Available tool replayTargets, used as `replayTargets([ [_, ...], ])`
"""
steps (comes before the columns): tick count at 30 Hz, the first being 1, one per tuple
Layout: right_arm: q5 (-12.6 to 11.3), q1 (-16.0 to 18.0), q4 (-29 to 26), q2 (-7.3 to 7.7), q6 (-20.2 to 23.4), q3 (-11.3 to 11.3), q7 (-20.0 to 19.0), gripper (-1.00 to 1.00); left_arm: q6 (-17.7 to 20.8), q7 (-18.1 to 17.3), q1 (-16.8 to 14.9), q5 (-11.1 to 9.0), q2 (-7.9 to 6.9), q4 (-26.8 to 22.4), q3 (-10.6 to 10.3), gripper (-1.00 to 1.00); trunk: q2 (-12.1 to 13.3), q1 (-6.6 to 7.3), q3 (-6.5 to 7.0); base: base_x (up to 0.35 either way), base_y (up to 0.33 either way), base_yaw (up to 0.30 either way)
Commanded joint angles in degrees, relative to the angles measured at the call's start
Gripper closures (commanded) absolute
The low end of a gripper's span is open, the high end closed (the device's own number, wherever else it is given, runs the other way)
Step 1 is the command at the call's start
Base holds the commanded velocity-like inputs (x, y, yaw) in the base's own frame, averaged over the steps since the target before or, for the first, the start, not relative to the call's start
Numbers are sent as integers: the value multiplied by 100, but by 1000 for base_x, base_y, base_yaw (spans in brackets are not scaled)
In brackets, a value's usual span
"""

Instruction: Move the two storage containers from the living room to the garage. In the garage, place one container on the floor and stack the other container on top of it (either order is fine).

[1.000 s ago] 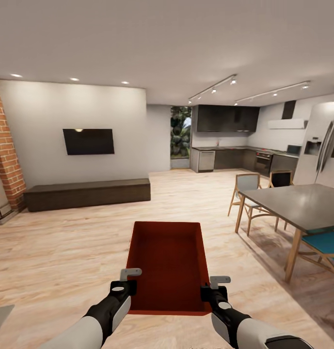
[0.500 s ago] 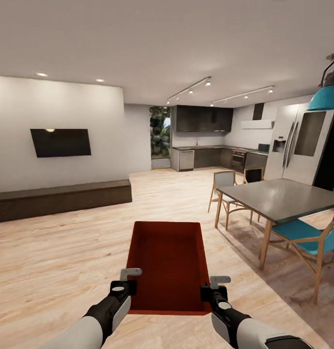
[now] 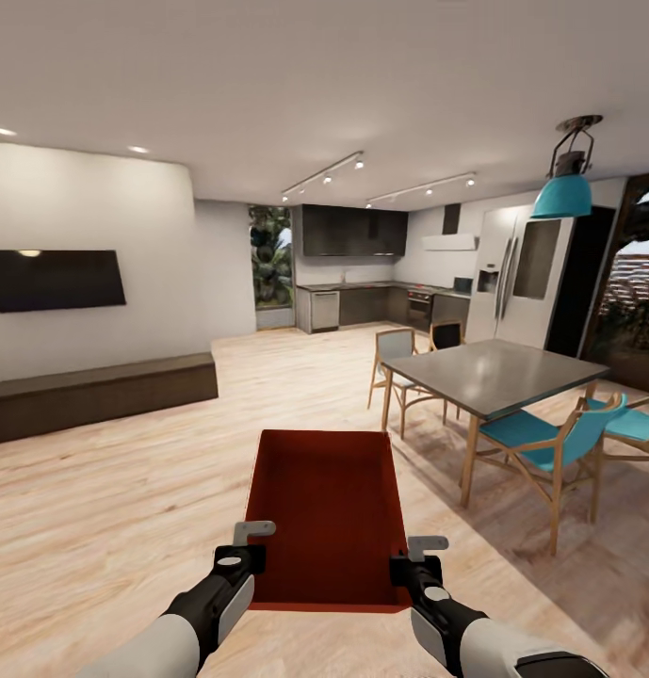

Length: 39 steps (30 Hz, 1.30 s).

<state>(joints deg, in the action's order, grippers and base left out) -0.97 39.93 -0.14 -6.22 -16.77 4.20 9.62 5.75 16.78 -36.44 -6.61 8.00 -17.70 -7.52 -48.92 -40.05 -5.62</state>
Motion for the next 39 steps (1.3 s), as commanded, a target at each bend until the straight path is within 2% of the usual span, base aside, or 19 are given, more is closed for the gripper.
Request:
replayTargets([
  [1, 0, 6, -13, -2, -64, -163, 31, 100, 49, 141, -3, -33, -18, -5, 163, 100, -7, -1, -9, 0, 0, -283],
  [39, 0, 6, -13, -2, -66, -162, 31, 100, 49, 141, -3, -33, -18, -5, 163, 100, -7, -1, -9, 0, 0, -283],
])
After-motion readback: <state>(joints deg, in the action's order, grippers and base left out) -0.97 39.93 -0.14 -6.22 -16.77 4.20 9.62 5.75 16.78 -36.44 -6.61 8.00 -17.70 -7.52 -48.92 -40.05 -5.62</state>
